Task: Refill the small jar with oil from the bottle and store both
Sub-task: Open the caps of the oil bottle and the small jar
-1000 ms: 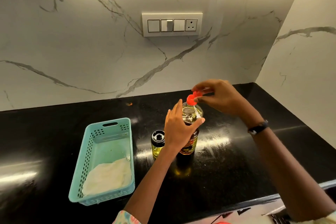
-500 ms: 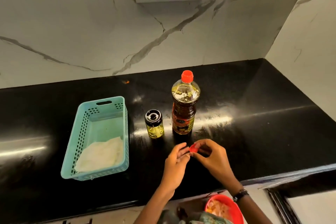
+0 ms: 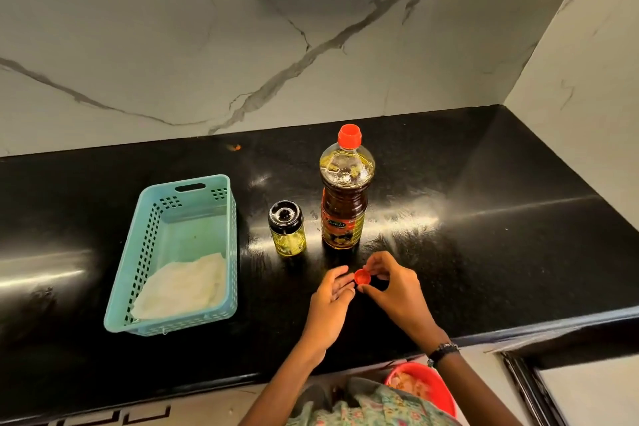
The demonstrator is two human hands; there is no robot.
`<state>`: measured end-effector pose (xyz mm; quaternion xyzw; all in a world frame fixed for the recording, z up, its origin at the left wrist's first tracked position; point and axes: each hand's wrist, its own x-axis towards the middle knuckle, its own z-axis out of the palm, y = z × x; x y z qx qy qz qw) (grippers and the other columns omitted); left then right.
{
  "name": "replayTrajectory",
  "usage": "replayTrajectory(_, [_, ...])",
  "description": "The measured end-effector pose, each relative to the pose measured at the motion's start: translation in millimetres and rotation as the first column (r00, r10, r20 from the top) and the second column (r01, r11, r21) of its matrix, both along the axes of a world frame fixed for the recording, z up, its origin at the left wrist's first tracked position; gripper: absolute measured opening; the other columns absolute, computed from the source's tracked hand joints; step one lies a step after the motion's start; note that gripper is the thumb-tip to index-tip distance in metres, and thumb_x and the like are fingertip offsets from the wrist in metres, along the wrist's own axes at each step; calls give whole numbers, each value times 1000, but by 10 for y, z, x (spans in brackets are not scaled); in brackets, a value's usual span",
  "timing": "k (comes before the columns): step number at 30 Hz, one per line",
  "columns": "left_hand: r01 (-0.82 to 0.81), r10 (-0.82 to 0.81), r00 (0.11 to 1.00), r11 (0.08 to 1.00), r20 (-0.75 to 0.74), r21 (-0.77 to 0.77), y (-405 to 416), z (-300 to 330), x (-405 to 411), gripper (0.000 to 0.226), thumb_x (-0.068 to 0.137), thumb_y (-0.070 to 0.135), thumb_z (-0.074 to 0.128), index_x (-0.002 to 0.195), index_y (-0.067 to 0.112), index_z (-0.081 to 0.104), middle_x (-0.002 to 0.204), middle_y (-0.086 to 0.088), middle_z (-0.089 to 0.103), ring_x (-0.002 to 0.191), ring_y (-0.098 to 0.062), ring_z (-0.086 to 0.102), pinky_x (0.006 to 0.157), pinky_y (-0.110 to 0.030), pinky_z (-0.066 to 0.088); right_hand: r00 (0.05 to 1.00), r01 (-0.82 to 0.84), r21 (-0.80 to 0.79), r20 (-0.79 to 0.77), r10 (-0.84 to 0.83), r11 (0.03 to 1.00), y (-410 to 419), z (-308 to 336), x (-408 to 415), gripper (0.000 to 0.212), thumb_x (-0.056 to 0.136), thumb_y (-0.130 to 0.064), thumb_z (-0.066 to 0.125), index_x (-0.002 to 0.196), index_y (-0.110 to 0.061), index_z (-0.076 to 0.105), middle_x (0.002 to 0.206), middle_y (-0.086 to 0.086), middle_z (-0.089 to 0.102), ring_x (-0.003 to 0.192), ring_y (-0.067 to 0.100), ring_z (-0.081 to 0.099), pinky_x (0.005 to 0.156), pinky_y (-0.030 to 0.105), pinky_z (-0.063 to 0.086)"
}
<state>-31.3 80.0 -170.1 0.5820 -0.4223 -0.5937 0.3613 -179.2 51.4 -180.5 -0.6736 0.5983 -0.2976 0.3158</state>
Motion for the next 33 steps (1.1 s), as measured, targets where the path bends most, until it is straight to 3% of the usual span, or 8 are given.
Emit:
replayTrajectory(4, [-11, 13, 1000, 998, 28, -55, 15, 42, 43, 38, 94, 4, 51, 127, 23, 48, 131, -1, 56, 114, -2, 55, 93, -12, 43, 999, -9, -36, -35, 7, 999, 17, 111, 20, 40, 72, -24, 81, 105, -22, 59, 101, -11, 65, 96, 3, 61, 87, 21, 51])
replayTrajectory(7, [-56, 75, 994, 976, 83, -211, 14, 234, 141, 34, 94, 6, 52, 120, 28, 52, 127, 6, 57, 111, -1, 57, 85, -8, 44, 999, -51, -120, 5, 52, 992, 26, 360, 136, 29, 78, -22, 76, 104, -22, 63, 100, -11, 66, 93, 0, 62, 84, 24, 53])
replayTrajectory(10, [-197, 243, 967, 906, 78, -375, -4, 474, 324, 29, 94, 9, 52, 118, 24, 57, 117, 11, 62, 106, 1, 59, 86, -15, 47, 977, -202, -240, 13, 211, 950, -4, 738, 420, 24, 82, -14, 71, 105, -18, 66, 101, -9, 67, 90, 1, 63, 81, 23, 54])
replayTrajectory(14, [-408, 476, 878, 798, 50, -444, -128, 647, 585, 27, 95, 13, 52, 109, 35, 58, 114, 12, 62, 99, 3, 60, 86, -26, 49, 938, -347, -355, -135, 320, 868, -295, 1071, 862, 20, 85, -10, 65, 104, -14, 67, 99, 0, 68, 88, 13, 65, 76, 33, 55])
replayTrajectory(17, [-472, 550, 832, 772, 73, -426, -214, 698, 708, 28, 95, 12, 52, 112, 34, 56, 118, 9, 60, 100, 7, 56, 89, -27, 49, 908, -373, -278, -303, 287, 885, -618, 1158, 1140, 24, 90, -11, 58, 113, -13, 65, 107, 5, 64, 97, 21, 61, 81, 35, 52])
replayTrajectory(22, [-533, 607, 789, 755, 98, -383, -303, 666, 827, 27, 95, 13, 50, 116, 29, 54, 119, 14, 57, 110, -8, 55, 97, -43, 49, 773, -415, -97, -562, 294, 905, -890, 1120, 1354, 23, 91, -8, 54, 111, -11, 64, 109, 10, 60, 102, 30, 59, 79, 38, 52])
replayTrajectory(33, [-543, 601, 794, 768, 89, -339, -298, 625, 881, 27, 94, 11, 51, 116, 25, 55, 121, 8, 58, 108, -12, 56, 96, -46, 49, 720, -424, 31, -594, 358, 905, -1038, 1221, 1475, 19, 87, -6, 57, 100, -8, 70, 103, 13, 66, 97, 32, 62, 77, 35, 52])
